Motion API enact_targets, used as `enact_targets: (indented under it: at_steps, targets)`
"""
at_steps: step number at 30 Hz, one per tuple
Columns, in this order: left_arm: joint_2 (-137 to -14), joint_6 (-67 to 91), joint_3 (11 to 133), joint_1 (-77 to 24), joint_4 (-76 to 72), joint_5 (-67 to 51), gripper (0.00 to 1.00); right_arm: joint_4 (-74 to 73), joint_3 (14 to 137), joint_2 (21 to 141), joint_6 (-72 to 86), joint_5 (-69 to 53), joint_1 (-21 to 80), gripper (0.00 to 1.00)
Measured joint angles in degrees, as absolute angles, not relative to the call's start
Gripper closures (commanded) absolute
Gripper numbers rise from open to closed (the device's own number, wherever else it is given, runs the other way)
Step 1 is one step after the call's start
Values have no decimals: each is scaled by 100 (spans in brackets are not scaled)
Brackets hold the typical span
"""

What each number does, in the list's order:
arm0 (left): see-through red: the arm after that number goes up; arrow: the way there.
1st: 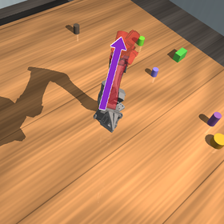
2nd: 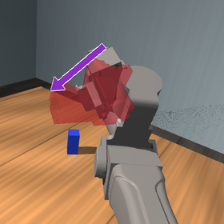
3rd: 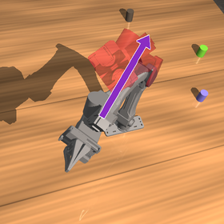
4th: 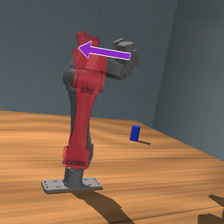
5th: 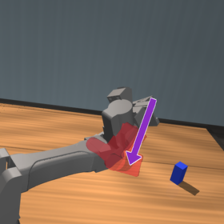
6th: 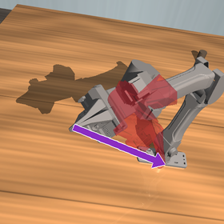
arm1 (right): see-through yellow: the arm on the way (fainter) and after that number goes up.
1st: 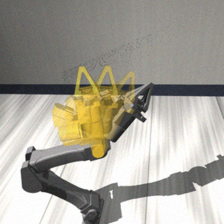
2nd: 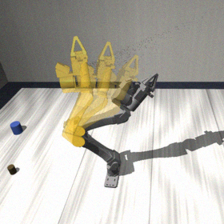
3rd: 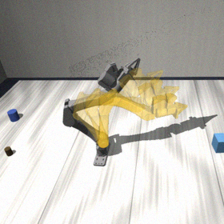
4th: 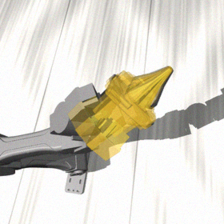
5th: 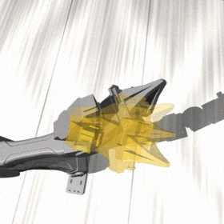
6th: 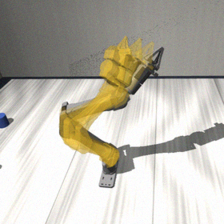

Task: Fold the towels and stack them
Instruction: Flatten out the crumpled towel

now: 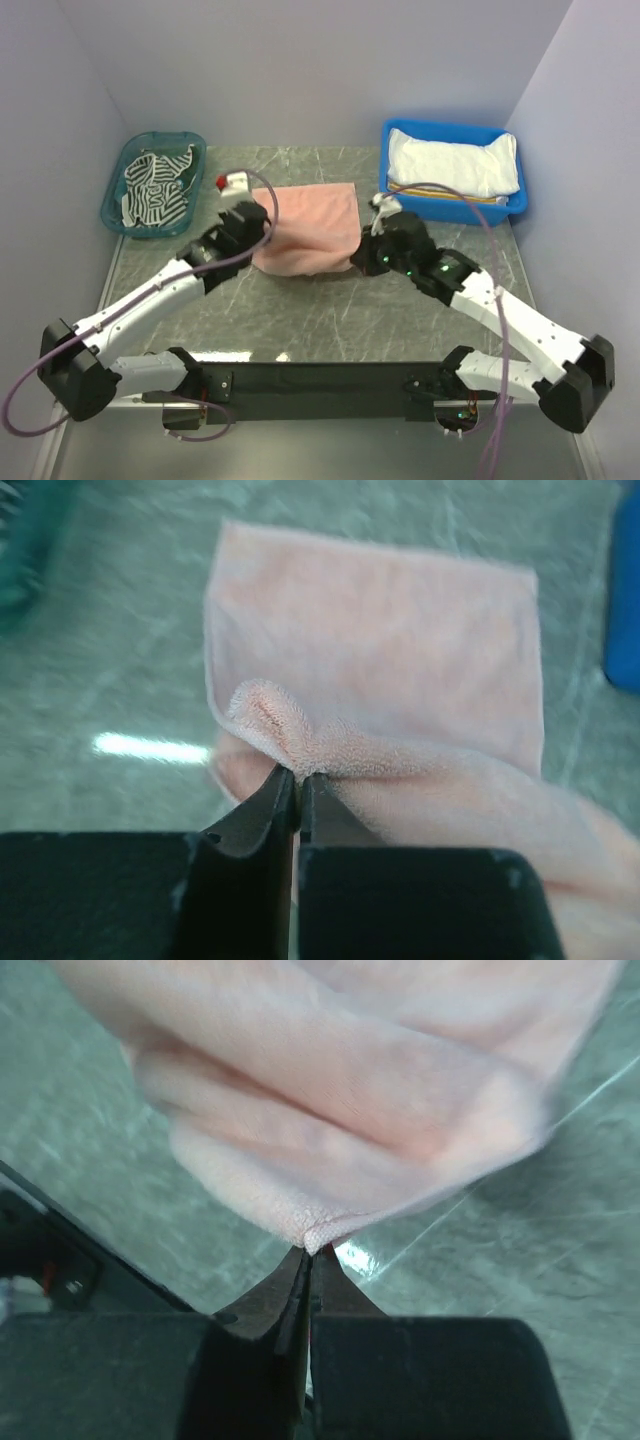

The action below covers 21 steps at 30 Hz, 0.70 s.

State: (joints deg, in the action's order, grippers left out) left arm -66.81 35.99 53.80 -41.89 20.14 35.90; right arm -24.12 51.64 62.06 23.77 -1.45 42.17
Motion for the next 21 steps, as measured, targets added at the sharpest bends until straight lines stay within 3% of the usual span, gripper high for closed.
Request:
enact_targets:
  at_steps: [7, 11, 12, 16, 18, 21]
  targets:
    - [-8110, 3181, 6521, -2803, 2139, 3295, 76, -2561, 5380, 6160, 2307, -773, 2904, 97]
    - [-9642, 3035, 7382, -2569, 2274, 3035, 66, -2443, 5457, 7155, 2318, -967, 2530, 83]
    - [-10051, 2998, 7658, -2521, 2333, 2974, 61, -2421, 5513, 7470, 2331, -934, 2464, 81]
    - [-10779, 2847, 8329, -2403, 2517, 2810, 8, -2366, 5789, 8206, 2408, -613, 2320, 46]
    - [-10768, 2818, 8521, -2364, 2576, 2751, 1, -2300, 5863, 8259, 2410, -462, 2292, 40]
    - [-10254, 2858, 8420, -2338, 2410, 2567, 1, -2134, 5813, 8068, 2314, -399, 2285, 39]
